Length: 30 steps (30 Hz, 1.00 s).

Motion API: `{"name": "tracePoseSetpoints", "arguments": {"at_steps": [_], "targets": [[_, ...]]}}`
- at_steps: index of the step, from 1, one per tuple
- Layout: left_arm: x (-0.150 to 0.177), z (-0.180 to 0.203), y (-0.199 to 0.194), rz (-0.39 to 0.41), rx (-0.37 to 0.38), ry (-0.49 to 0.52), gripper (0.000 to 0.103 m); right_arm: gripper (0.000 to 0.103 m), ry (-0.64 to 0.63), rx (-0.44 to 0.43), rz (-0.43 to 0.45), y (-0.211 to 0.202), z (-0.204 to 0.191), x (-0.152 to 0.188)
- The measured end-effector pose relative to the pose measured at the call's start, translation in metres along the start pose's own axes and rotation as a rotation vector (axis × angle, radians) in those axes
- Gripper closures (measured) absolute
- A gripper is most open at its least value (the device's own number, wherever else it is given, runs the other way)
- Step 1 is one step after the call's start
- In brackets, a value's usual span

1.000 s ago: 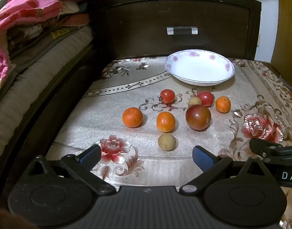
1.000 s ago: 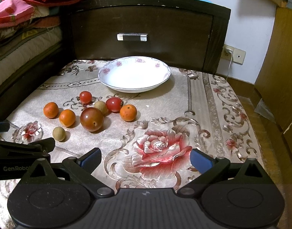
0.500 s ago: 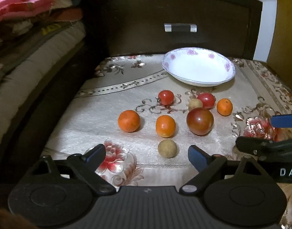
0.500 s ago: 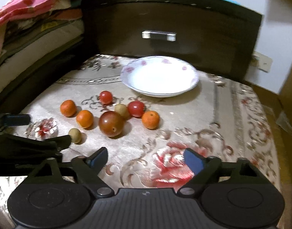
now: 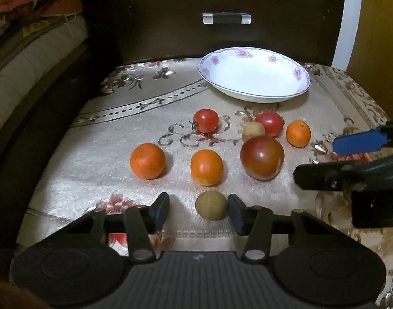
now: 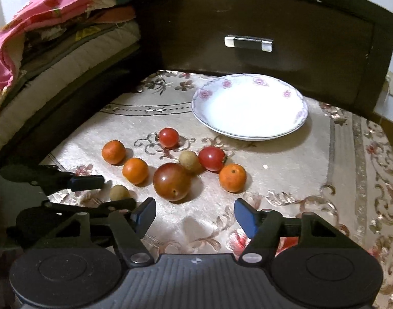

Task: Organize fruits
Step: 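Grasp the small tan fruit with the left gripper while the right gripper grasps the large dark red tomato, then carry both fruits into the white bowl and open both grippers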

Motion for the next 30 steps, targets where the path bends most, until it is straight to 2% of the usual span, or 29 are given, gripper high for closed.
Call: {"name": "tracePoseSetpoints", "arguments": {"at_steps": [2,4,9,16,19,22,23,30], "targets": [[0.000,0.000,0.000,0.000,0.017,-0.011,0.059,0.044,0.007,-0.020,-0.006,0.004,0.000,-0.001],[0.001,0.000,-0.002,0.003,0.030,-0.005,0.061,0.049,0.002,-0.044,-0.014,0.008,-0.002,-0.002],[0.003,-0.001,-0.003,0.006,0.047,0.012,0.062,0.055,0.002,-0.091,-0.030,0.020,-0.007,-0.005],[0.005,0.002,-0.004,0.017,0.045,0.046,0.063,0.057,0.003,-0.124,-0.041,0.039,-0.012,-0.009],[0.004,0.003,-0.004,0.014,0.044,0.056,0.064,0.058,-0.007,-0.106,-0.045,0.044,-0.013,-0.010],[0.002,0.003,-0.003,0.004,0.050,0.049,0.066,0.066,0.014,-0.098,-0.063,0.050,-0.007,-0.010],[0.002,0.002,-0.003,0.001,0.057,0.047,0.071,0.067,0.024,-0.106,-0.062,0.051,-0.006,-0.010],[-0.001,0.003,-0.005,-0.016,0.084,0.041,0.072,0.068,0.053,-0.114,-0.071,0.047,-0.003,-0.010]]}}
Point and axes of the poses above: each gripper's, at about its wrist camera, not at the fingertips, and y roughly the way its jaws point, z to its right, x to its underside, the point moved 3 cm from there along y, roughly the way its jaws point, and after that the axes turned 3 degrees about z, right-handed, at the moved point
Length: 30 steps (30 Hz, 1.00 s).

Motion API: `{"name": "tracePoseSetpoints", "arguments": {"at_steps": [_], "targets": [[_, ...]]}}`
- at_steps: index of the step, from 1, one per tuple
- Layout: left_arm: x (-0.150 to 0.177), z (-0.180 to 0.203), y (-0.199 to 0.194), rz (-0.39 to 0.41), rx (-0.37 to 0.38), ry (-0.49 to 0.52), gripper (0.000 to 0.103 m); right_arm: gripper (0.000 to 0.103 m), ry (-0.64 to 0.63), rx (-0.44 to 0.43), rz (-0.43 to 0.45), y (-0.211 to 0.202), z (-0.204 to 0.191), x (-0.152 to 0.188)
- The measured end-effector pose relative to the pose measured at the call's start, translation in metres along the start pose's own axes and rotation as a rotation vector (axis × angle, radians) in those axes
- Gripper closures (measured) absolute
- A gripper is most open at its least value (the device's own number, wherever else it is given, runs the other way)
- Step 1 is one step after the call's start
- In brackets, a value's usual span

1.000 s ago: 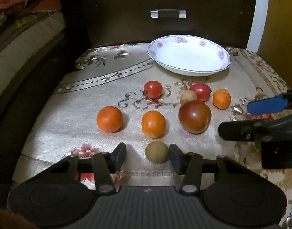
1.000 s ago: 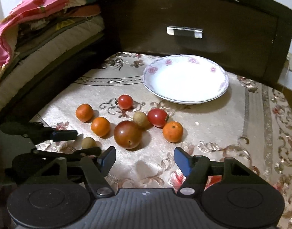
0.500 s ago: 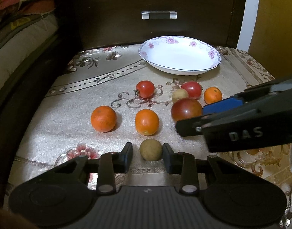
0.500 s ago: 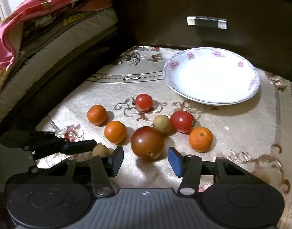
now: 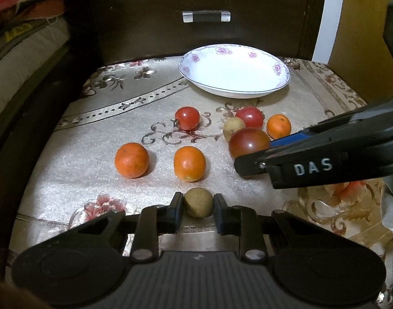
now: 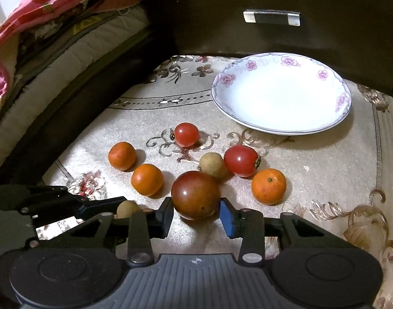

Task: Organize fruits
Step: 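Carry both fruits into the white bowl and open both grippers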

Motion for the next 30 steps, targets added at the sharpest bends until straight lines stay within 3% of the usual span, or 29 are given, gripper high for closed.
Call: {"name": "tracePoseSetpoints", "arguments": {"at_steps": [12,21,30], "targets": [[-0.049,-0.001,-0.007,0.080,0.037,-0.039,0.072,0.068,0.047,-0.009,0.088,-0.032,0.011,-0.019],[-0.101,0.007,0.032,0.111,0.057,-0.005,0.072,0.068,0.066,0.069,0.144,-0.030,0.046,-0.049],[-0.120,0.015,0.069,0.098,0.057,0.022,0.072,0.068,0.063,0.118,0.126,-0.004,0.076,-0.064]]}}
Point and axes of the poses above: each gripper's, at about its wrist camera, not at the fingertips, and y roughly the way its jaws point, z to its right, x to its underside, the point moved 3 cm from there along y, roughly the way its jaws point, and after that the axes turned 3 degrees about z, right-handed, at the moved point
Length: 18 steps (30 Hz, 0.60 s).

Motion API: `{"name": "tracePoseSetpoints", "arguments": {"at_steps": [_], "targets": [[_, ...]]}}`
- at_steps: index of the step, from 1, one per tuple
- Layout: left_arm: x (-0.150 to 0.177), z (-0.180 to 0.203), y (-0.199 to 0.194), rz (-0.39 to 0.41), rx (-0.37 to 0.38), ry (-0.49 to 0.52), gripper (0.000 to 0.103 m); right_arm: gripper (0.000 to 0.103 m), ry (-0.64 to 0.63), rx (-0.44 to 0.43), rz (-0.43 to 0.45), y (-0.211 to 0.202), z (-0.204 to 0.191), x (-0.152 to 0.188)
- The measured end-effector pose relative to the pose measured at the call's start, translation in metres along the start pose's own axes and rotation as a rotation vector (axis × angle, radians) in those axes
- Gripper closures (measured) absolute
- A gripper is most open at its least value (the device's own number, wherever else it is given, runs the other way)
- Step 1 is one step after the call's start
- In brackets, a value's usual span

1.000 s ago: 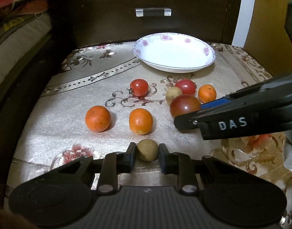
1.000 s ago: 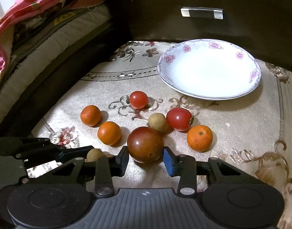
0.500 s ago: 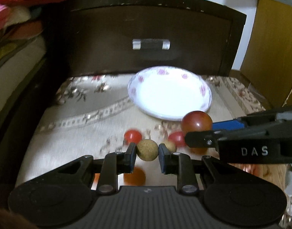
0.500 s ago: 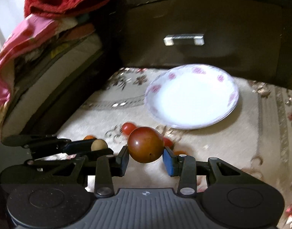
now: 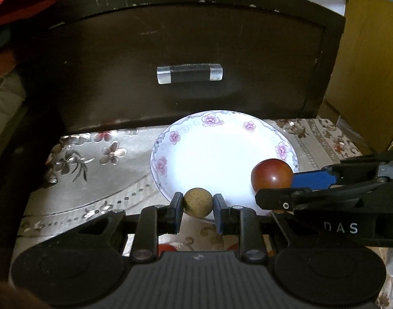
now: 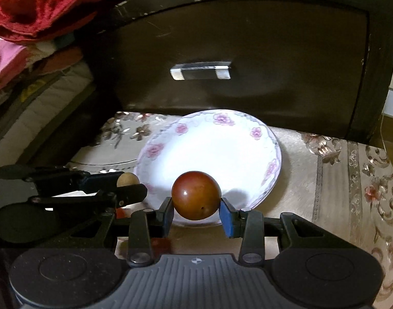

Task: Organize fruits
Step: 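Carry both fruits into the white bowl and open both grippers, then withdraw both open grippers from the bowl toward the remaining fruit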

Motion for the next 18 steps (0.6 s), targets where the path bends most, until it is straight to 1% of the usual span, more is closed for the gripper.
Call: {"name": "tracePoseSetpoints", "arguments": {"at_steps": [4,10,18], "targets": [[0.000,-0.002,0.008,-0.009,0.005,-0.008,0.072,0.068,-0.001,0.006,-0.014,0.009,0.006,-0.002],[-0.001,0.000,0.011,-0.009,-0.008,-0.003,0.072,0.064,-0.001,0.014,-0.010,0.013,0.008,-0.003],[-0.002,-0.002,0.009,-0.015,-0.012,-0.022,0.067,0.064,-0.022,0.034,0.009,0.010,0.009,-0.005]]}}
Point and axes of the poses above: each gripper's, at about its wrist camera, not at the fingertips, and y roughly the way its jaws point, z to its right, x to its underside, the point moved 3 cm from there along y, roughly the way its jaws point, and after that the axes turned 3 degrees about z, right-handed, at the moved point
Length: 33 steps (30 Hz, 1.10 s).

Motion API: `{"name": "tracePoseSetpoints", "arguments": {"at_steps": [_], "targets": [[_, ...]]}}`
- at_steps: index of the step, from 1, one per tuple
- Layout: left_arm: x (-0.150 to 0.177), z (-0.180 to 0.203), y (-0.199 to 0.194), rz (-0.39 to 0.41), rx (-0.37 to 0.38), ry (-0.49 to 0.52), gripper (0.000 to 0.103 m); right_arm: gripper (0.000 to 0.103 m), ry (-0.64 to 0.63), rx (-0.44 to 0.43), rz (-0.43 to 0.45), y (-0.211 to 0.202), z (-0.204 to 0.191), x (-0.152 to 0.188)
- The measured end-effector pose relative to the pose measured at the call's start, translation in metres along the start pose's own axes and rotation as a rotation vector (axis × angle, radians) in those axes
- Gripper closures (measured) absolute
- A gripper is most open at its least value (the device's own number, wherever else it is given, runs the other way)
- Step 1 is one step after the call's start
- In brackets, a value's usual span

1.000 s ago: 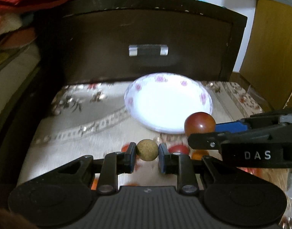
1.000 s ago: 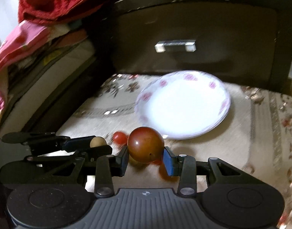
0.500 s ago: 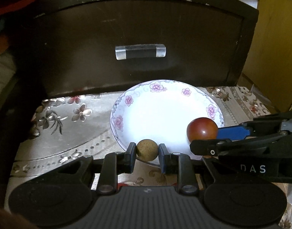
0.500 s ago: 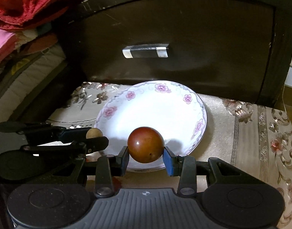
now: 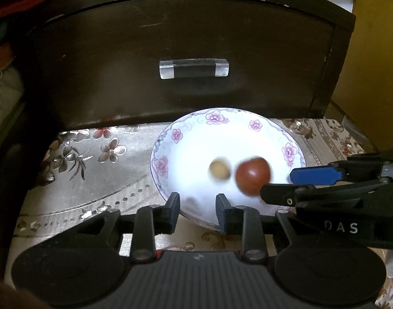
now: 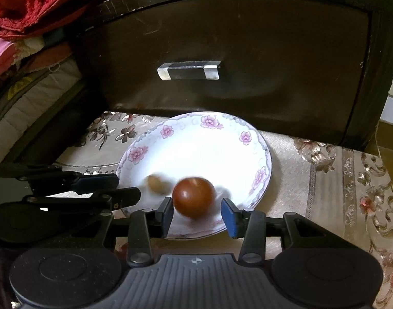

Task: Organize fruits
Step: 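Withdraw both open grippers from the bowl toward the remaining fruit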

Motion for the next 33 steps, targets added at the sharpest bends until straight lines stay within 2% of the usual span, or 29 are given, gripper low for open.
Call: {"name": "tracePoseSetpoints", "arguments": {"at_steps": [14,33], "targets": [[-0.002,0.002,-0.023,0.024,0.004,-0.009,0.067,0.063,0.004,0.008,0.043,-0.020,-0.009,-0.003],[0.011,0.003,-0.055,0.033,-0.003,-0.003,0.066,0.061,-0.076,0.039,0.090,-0.048,-0.033,0.006]]}}
Point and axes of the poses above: each gripper's, at about its wrist camera, not at the fingertips, and y roughly the way its jaws point, z to its right, x to its underside, the point moved 3 cm from there along y, roughly the way its jaws point, and after that the axes turned 3 degrees about z, right-handed, at the moved point
